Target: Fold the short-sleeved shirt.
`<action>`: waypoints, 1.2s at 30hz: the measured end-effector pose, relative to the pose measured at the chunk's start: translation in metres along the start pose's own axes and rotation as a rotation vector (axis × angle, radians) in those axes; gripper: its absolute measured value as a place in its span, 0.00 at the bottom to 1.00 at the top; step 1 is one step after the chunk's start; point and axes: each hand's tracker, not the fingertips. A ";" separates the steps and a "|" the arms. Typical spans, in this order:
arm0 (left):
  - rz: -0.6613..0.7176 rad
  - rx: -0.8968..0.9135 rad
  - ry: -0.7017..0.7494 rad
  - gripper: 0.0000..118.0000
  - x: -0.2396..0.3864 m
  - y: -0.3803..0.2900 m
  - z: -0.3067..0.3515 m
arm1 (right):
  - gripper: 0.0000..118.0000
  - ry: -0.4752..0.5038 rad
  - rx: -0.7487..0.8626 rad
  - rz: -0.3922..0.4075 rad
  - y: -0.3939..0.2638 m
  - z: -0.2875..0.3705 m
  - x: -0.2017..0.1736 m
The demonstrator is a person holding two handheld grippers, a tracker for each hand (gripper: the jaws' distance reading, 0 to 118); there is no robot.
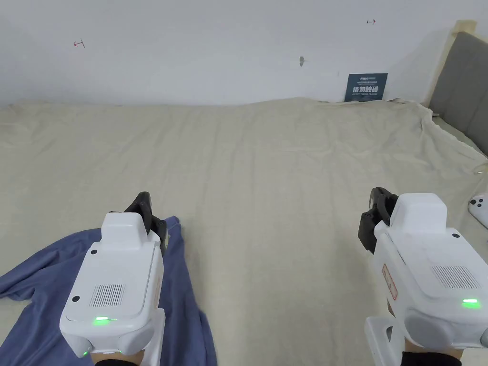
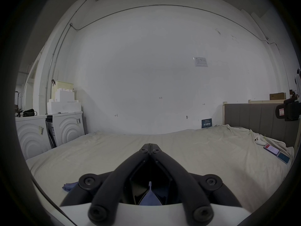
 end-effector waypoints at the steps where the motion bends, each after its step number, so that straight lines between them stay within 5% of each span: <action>1: 0.000 0.000 0.007 0.00 -0.003 0.000 0.001 | 0.00 0.007 0.002 0.005 0.001 -0.001 -0.003; 24: -0.045 -0.056 0.409 0.00 -0.168 -0.008 0.092 | 0.00 0.386 0.035 0.024 0.007 -0.025 -0.156; 36: -0.018 -0.084 0.529 0.00 -0.211 -0.018 0.134 | 0.00 0.507 0.018 0.044 0.003 -0.017 -0.210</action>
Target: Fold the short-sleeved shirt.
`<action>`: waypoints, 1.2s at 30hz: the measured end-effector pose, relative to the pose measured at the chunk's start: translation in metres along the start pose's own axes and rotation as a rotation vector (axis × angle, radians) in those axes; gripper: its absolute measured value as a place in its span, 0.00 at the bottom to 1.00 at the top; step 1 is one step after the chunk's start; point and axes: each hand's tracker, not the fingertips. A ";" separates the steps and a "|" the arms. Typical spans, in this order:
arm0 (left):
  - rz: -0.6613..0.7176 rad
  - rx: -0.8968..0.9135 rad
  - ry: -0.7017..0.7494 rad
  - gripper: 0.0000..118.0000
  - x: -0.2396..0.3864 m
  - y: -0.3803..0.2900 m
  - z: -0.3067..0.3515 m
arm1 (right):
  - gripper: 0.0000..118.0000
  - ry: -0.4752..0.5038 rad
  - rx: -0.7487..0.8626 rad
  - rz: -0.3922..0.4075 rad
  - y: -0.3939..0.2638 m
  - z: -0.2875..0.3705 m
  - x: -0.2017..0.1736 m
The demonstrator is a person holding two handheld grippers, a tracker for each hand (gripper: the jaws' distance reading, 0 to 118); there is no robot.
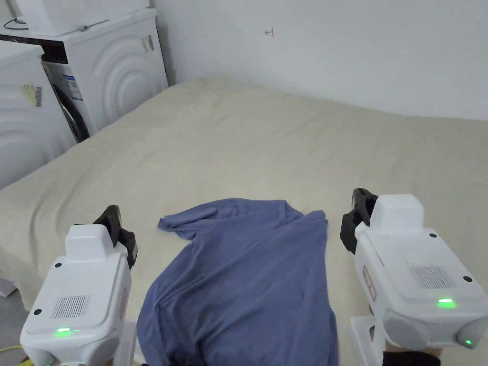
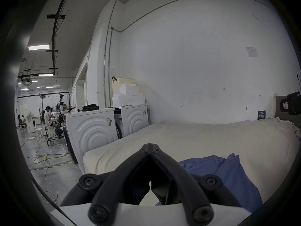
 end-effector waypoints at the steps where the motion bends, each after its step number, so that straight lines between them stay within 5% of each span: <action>1: 0.001 -0.003 0.000 0.00 -0.001 -0.001 0.000 | 0.00 0.002 -0.002 0.001 -0.001 -0.001 -0.001; 11: 0.079 -0.140 -0.160 0.00 0.024 -0.004 -0.041 | 0.00 -0.028 -0.021 0.015 -0.005 -0.001 0.013; 20: 0.104 -0.514 -0.347 0.04 0.084 -0.026 -0.119 | 0.00 -0.094 -0.042 0.026 -0.010 -0.005 0.041; 22: 0.099 -0.610 -0.367 0.14 0.101 -0.039 -0.136 | 0.00 -0.110 -0.050 0.026 -0.012 -0.006 0.048; 25: 0.076 -0.805 -0.374 0.52 0.127 -0.062 -0.160 | 0.00 -0.131 -0.065 0.025 -0.015 -0.008 0.055; 27: 0.069 -0.891 -0.380 0.64 0.141 -0.078 -0.166 | 0.00 -0.143 -0.076 0.023 -0.019 -0.009 0.061; 36: -0.076 -1.012 -0.412 0.71 0.185 -0.127 -0.168 | 0.00 -0.201 -0.126 0.006 -0.036 -0.008 0.088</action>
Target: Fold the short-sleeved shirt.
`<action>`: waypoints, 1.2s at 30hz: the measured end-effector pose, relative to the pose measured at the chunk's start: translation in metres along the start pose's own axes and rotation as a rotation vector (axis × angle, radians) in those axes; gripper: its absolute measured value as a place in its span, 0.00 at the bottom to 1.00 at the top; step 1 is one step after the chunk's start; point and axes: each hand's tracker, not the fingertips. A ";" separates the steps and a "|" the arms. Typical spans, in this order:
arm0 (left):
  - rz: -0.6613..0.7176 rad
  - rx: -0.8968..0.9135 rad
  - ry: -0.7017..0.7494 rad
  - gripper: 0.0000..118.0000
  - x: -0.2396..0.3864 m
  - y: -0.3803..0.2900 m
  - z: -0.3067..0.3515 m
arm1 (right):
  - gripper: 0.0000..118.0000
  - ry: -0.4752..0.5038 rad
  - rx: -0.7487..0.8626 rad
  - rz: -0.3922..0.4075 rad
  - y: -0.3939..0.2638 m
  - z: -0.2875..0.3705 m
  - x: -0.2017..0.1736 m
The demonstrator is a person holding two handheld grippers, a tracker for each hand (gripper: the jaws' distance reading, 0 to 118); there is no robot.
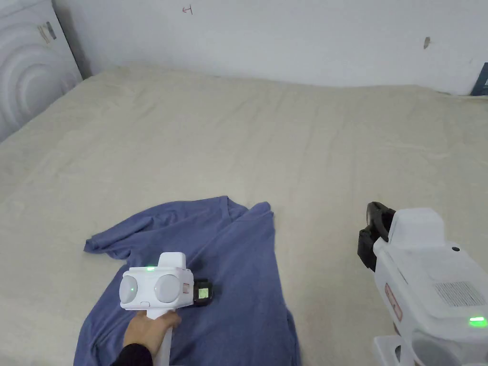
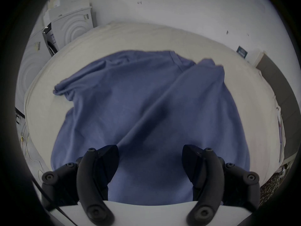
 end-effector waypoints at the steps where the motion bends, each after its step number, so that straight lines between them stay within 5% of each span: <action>1: -0.005 -0.005 0.007 0.70 0.002 0.000 -0.003 | 0.00 -0.005 -0.005 -0.003 -0.002 0.000 0.002; 3: -0.040 0.010 0.038 0.61 0.007 -0.002 0.000 | 0.00 -0.013 -0.014 -0.010 -0.004 0.001 0.006; 6: -0.048 0.013 0.007 0.10 0.009 0.000 0.009 | 0.00 -0.021 -0.020 -0.021 -0.007 0.002 0.010; 7: -0.051 0.019 0.004 0.02 0.010 0.000 0.010 | 0.00 -0.024 -0.020 -0.023 -0.007 0.002 0.011; 11: -0.085 0.035 -0.016 0.00 0.011 -0.006 0.016 | 0.00 -0.029 -0.016 -0.037 -0.008 0.008 0.017; 18: 0.138 0.208 -0.175 0.00 -0.013 0.001 0.075 | 0.00 -0.054 0.011 -0.042 -0.004 0.028 0.039; 25: 0.162 0.323 -0.262 0.00 -0.011 0.024 0.137 | 0.00 -0.106 0.030 -0.053 0.000 0.053 0.062; 36: -0.048 0.573 -0.478 0.00 0.103 0.116 0.242 | 0.00 -0.221 0.071 -0.072 -0.001 0.089 0.114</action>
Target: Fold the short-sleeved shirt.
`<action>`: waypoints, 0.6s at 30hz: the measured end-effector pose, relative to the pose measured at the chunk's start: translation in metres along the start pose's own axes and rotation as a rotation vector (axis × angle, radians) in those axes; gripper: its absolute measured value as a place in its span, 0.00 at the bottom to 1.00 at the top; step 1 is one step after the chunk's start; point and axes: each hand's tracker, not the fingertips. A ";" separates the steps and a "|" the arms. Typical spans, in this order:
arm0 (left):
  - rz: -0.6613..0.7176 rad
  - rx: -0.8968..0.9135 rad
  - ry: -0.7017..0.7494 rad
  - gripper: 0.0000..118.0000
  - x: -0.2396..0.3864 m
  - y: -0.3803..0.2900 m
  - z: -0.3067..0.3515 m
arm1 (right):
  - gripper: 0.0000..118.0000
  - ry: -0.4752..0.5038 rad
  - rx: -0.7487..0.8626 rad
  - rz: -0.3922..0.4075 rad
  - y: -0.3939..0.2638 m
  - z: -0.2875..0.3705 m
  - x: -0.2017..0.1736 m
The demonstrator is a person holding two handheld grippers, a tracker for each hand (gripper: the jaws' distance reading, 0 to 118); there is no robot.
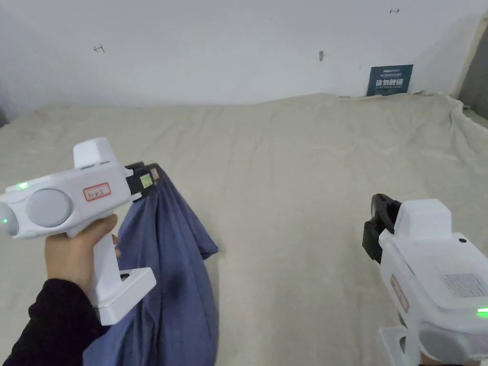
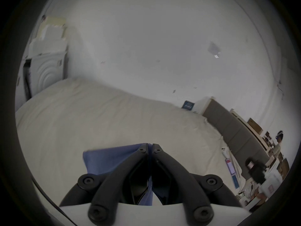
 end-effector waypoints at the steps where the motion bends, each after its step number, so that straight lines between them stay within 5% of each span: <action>1: -0.012 0.008 -0.032 0.00 0.012 0.007 -0.003 | 0.00 -0.012 0.004 -0.001 0.001 0.002 0.005; 10: -0.167 -0.001 -0.226 0.00 0.110 0.030 -0.044 | 0.00 -0.121 0.039 -0.002 0.010 0.026 0.046; 18: -0.233 -0.200 -0.383 0.00 0.159 -0.037 -0.090 | 0.00 -0.197 0.035 -0.002 0.008 0.041 0.069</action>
